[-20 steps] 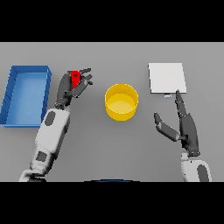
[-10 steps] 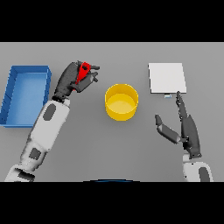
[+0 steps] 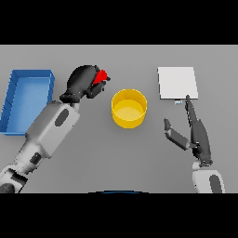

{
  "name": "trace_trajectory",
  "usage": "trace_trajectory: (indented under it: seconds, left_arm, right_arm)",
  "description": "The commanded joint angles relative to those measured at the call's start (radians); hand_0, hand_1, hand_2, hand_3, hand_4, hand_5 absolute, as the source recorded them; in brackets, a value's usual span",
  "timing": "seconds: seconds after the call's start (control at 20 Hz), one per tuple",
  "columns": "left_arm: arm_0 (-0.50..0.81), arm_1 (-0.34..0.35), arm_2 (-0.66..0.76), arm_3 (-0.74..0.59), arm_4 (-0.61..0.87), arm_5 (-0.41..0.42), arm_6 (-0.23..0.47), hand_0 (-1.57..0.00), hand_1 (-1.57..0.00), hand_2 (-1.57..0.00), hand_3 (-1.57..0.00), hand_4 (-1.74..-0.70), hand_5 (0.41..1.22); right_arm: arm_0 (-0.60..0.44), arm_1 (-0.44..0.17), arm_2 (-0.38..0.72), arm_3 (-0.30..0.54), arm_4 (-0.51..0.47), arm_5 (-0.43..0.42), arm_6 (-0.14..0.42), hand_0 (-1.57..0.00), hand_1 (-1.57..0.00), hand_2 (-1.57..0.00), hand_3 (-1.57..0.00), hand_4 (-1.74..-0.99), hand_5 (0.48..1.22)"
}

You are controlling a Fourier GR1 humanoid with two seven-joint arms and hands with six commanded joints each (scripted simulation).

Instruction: Pick up the red beaker and tilt it to pour out 1 green nut into yellow bowl. Pick up the yellow bowl and place it on the metallic measuring scale.

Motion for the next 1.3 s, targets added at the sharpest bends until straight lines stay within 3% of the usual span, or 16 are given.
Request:
trace_trajectory:
  seconds: [0.0,0.25,0.35,0.4,0.6,0.85,1.25]
  left_arm:
    - [-0.021,0.003,-0.039,0.015,-0.043,-0.002,0.01,-1.57,-1.57,-1.57,-1.57,-1.74,1.127]
    - [-0.114,0.042,-0.18,0.063,-0.178,-0.055,0.012,-1.57,-1.57,-1.57,-1.57,-1.74,1.19]
    - [-0.155,0.054,-0.225,0.072,-0.214,-0.096,0.011,-1.57,-1.57,-1.57,-1.57,-1.65,1.201]
    - [-0.18,0.065,-0.246,0.091,-0.229,-0.115,-0.008,-1.57,-1.57,-1.57,-1.57,-1.67,1.205]
    - [-0.256,0.066,-0.358,0.12,-0.294,-0.213,-0.041,-1.57,-1.57,-1.57,-1.28,-1.7,1.215]
    - [-0.353,0.056,-0.486,0.185,-0.37,-0.281,-0.126,-1.57,-1.57,-1.57,-1.47,-1.73,1.219]
    - [-0.462,0.045,-0.676,0.236,-0.483,-0.351,-0.178,-1.57,-1.57,-1.57,-1.55,-1.74,1.221]
  right_arm:
    - [0.008,0.0,0.004,-0.005,0.009,-0.004,-0.008,0.0,0.0,0.0,0.0,-1.256,0.69]
    - [0.009,0.011,0.015,-0.01,0.012,-0.002,-0.014,0.0,0.0,0.0,0.0,-1.274,0.704]
    - [0.032,0.001,0.014,-0.026,0.003,0.009,-0.037,0.0,0.0,0.0,0.0,-1.284,0.705]
    - [0.031,0.004,0.009,-0.025,-0.004,0.008,-0.022,0.0,0.0,0.0,0.0,-1.283,0.702]
    - [0.026,0.025,0.001,-0.003,-0.021,-0.001,-0.042,0.0,0.0,0.0,0.0,-1.292,0.678]
    - [0.038,0.037,-0.007,-0.007,-0.054,0.009,-0.049,0.0,0.0,0.0,0.0,-1.291,0.648]
    - [0.026,0.042,-0.011,0.01,-0.028,-0.021,-0.026,0.0,0.0,0.0,0.0,-1.278,0.609]
